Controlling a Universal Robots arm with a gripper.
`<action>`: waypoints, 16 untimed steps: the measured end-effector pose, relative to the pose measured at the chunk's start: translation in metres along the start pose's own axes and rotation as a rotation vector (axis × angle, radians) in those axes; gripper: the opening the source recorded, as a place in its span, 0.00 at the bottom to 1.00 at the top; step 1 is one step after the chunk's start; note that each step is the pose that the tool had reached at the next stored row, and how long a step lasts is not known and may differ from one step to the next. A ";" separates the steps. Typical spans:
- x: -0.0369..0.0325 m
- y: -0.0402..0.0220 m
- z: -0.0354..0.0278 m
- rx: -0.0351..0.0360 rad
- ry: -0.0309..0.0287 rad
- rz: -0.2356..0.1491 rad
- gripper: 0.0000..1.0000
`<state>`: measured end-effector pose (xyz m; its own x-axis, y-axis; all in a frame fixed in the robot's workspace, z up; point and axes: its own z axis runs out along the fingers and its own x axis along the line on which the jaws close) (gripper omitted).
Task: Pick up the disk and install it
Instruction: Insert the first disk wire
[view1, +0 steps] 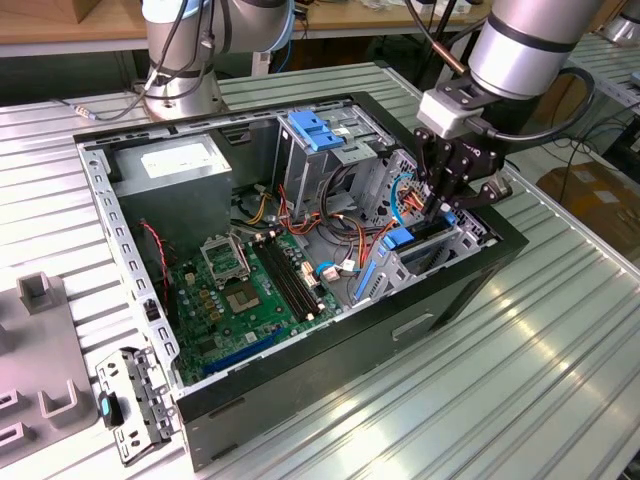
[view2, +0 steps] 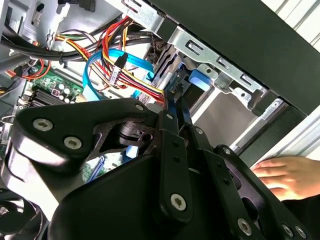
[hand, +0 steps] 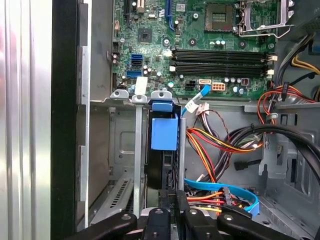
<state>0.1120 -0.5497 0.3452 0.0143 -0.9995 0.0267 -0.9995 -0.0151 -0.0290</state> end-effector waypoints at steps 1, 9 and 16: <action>0.0000 -0.0002 0.0001 0.0000 -0.0002 0.001 0.17; 0.0001 -0.0010 -0.0019 -0.0009 0.0004 0.035 0.17; 0.0009 -0.0006 -0.0009 -0.0012 -0.0013 0.044 0.17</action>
<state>0.1127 -0.5506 0.3462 -0.0300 -0.9993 0.0241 -0.9992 0.0293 -0.0289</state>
